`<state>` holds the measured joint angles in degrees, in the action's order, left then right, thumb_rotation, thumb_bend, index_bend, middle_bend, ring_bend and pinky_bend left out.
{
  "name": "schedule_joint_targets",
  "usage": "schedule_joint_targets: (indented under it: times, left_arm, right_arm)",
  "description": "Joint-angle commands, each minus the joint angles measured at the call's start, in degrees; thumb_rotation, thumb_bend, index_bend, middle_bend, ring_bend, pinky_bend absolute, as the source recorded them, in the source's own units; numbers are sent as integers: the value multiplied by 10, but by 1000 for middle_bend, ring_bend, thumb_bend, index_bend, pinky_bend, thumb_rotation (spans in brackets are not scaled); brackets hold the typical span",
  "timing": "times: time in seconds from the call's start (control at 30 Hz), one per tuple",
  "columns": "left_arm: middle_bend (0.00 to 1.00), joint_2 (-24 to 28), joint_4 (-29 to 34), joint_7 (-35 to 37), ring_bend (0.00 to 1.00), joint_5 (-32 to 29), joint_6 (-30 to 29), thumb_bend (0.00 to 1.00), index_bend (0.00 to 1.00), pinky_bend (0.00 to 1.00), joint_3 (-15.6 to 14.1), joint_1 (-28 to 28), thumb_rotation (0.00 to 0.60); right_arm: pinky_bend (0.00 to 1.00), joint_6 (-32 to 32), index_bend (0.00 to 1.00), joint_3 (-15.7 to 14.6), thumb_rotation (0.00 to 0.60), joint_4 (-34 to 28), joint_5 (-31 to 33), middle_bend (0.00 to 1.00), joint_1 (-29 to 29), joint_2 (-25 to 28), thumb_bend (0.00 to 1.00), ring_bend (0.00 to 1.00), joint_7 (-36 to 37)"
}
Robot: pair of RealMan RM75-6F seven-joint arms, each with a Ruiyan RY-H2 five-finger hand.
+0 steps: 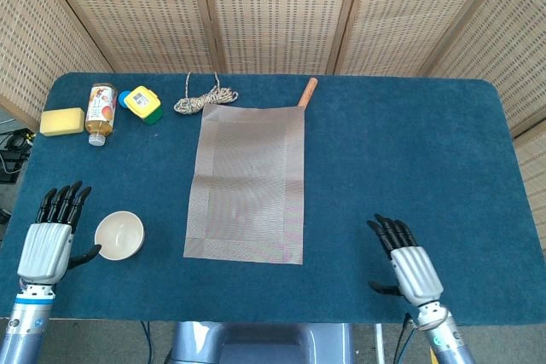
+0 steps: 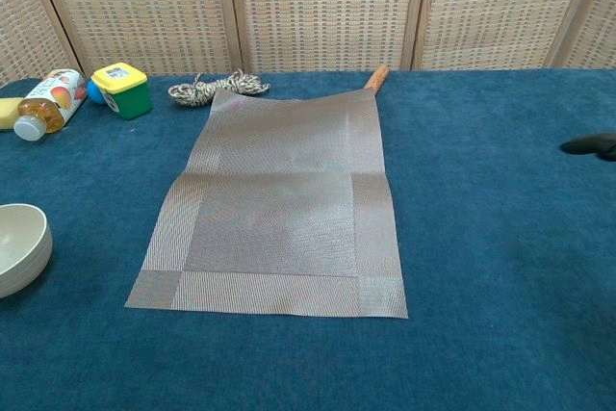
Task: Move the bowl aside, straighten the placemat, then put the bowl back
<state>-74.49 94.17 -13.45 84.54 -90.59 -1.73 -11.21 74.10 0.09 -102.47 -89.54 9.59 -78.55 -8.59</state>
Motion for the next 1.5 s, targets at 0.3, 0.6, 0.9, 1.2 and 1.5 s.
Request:
schedule_joint_targets:
  times: [0.3, 0.6, 0.9, 1.2, 1.5]
  left_arm:
    - [0, 9, 8, 21, 0, 14, 2, 38, 13, 0, 10, 9, 600]
    - [0, 10, 5, 27, 0, 13, 13, 43, 0, 0, 17, 12, 600]
    - [0, 10, 1, 33, 0, 5, 29, 44, 0, 0, 26, 13, 600]
    - [0, 9, -1, 35, 0, 1, 38, 45, 0, 0, 34, 15, 600]
    - [0, 8, -2, 37, 0, 1, 43, 46, 0, 0, 38, 17, 600]
  right_arm:
    - [0, -51, 23, 47, 600, 36, 85, 0, 51, -194, 78, 0, -139]
    - [0, -53, 25, 70, 600, 92, 132, 0, 65, -264, 136, 0, -144]
    - [0, -58, 6, 84, 600, 126, 183, 0, 72, -299, 135, 0, -142]
    - [0, -56, 0, 84, 600, 162, 200, 0, 77, -326, 141, 0, -127]
    - [0, -56, 0, 89, 600, 176, 208, 0, 83, -345, 140, 0, -107]
